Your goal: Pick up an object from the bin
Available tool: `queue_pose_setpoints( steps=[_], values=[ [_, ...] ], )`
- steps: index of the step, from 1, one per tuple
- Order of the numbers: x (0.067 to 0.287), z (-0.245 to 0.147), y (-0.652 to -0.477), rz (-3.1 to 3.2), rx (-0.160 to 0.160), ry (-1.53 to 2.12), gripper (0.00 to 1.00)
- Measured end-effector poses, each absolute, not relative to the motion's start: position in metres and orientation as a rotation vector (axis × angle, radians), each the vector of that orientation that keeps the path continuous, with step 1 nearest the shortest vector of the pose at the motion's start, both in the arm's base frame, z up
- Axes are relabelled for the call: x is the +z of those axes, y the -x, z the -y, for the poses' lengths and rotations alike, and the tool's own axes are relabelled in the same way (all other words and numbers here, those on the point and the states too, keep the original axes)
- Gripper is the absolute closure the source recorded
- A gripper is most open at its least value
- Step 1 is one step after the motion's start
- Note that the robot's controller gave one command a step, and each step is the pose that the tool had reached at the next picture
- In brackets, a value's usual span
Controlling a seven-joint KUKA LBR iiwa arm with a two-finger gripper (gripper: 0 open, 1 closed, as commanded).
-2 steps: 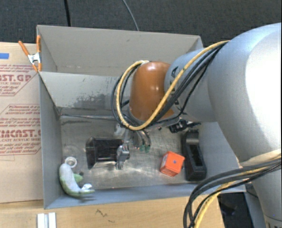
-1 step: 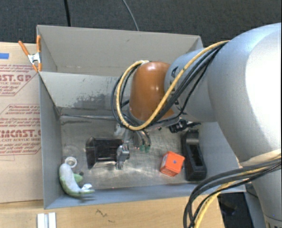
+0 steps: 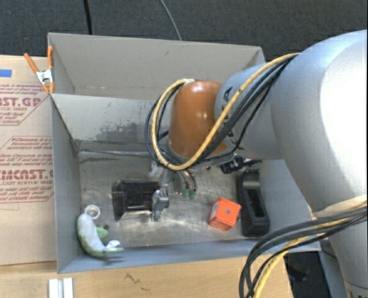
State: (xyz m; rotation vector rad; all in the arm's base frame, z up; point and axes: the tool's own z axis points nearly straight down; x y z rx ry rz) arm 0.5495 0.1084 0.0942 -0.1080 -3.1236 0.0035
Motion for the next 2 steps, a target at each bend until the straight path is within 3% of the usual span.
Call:
queue_pose_setpoints(
  steps=[2],
  values=[
    [0.0943, -0.1089, -0.5498, 3.126, 0.002, 0.108, 1.00]
  ],
)
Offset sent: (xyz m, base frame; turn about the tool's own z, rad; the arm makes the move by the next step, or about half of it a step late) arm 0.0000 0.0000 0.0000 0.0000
